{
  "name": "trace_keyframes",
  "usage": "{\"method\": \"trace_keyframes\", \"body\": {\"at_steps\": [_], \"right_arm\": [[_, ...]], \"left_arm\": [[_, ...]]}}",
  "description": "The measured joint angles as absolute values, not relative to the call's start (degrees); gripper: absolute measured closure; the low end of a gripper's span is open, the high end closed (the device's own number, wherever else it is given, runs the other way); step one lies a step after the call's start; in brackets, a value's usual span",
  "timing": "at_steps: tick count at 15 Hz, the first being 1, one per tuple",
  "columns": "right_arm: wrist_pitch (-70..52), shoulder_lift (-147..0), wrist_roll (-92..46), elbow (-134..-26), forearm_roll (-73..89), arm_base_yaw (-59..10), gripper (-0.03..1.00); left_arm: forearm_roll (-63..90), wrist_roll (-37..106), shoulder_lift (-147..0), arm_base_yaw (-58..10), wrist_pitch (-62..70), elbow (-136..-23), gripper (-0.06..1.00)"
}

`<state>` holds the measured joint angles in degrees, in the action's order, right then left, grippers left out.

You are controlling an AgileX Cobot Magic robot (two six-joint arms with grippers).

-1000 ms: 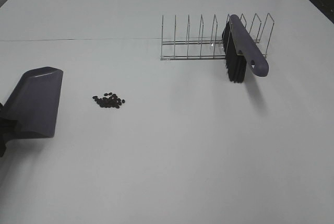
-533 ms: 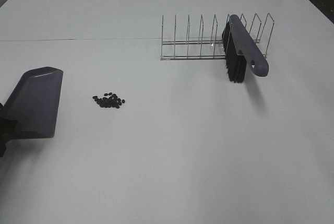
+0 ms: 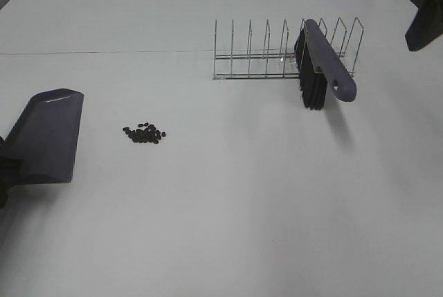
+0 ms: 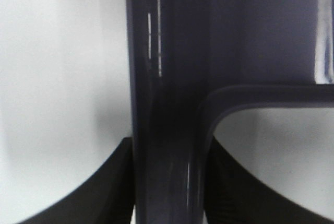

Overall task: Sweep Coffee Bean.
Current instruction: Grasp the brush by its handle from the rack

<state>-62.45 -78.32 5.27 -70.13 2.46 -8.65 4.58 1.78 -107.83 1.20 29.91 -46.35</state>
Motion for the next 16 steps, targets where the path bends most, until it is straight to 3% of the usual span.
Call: {"method": "trace_keyframes", "body": {"at_steps": [12,16], "right_arm": [[-61.8,-115.5,2.4,-108.1,0.0,-8.7,0.24],[-54.9,-122.3,2.4,-109.8,-0.3,-8.7,0.24]], "left_arm": [[4.2,1.8,-100.4,1.2,31.5,-45.8,0.62],[4.2,1.7,-100.4,1.2,31.5,-45.8,0.62]]}}
